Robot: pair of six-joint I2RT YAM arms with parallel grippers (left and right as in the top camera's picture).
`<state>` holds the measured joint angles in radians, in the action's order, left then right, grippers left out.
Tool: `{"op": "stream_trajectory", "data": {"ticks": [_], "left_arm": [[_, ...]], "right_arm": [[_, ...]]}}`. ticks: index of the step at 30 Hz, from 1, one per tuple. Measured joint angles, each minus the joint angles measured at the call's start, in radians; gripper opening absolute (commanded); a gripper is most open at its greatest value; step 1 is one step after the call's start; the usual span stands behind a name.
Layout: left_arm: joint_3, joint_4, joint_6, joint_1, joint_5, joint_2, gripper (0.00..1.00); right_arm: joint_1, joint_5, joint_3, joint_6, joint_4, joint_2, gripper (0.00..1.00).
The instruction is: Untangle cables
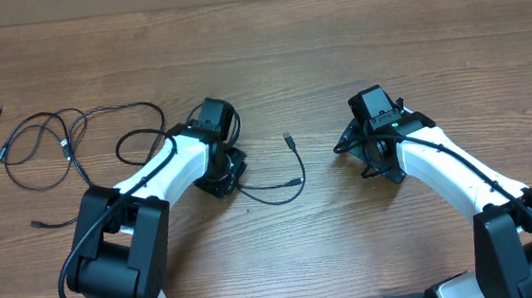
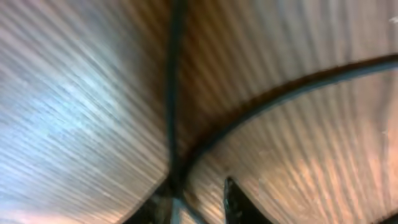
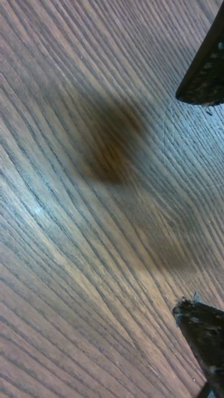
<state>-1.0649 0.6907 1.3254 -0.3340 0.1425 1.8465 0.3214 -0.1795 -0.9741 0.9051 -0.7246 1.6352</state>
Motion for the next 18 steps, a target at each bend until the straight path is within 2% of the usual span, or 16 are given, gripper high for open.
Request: {"op": "stream_trajectory", "data": {"ticks": [2,11,18], "left_arm": [[-0.001,0.005,-0.006,-0.001,-0.006,0.000,0.04],[0.001,0.019,-0.039,0.000,-0.024,0.000,0.04],[-0.027,0.039,-0.266,0.025,-0.039,0.004,0.04]], "right_arm": [[0.000,0.000,0.000,0.000,0.000,0.000,1.00],[0.000,0.000,0.000,0.000,0.000,0.000,1.00],[0.000,0.000,0.000,0.001,0.000,0.000,1.00]]}}
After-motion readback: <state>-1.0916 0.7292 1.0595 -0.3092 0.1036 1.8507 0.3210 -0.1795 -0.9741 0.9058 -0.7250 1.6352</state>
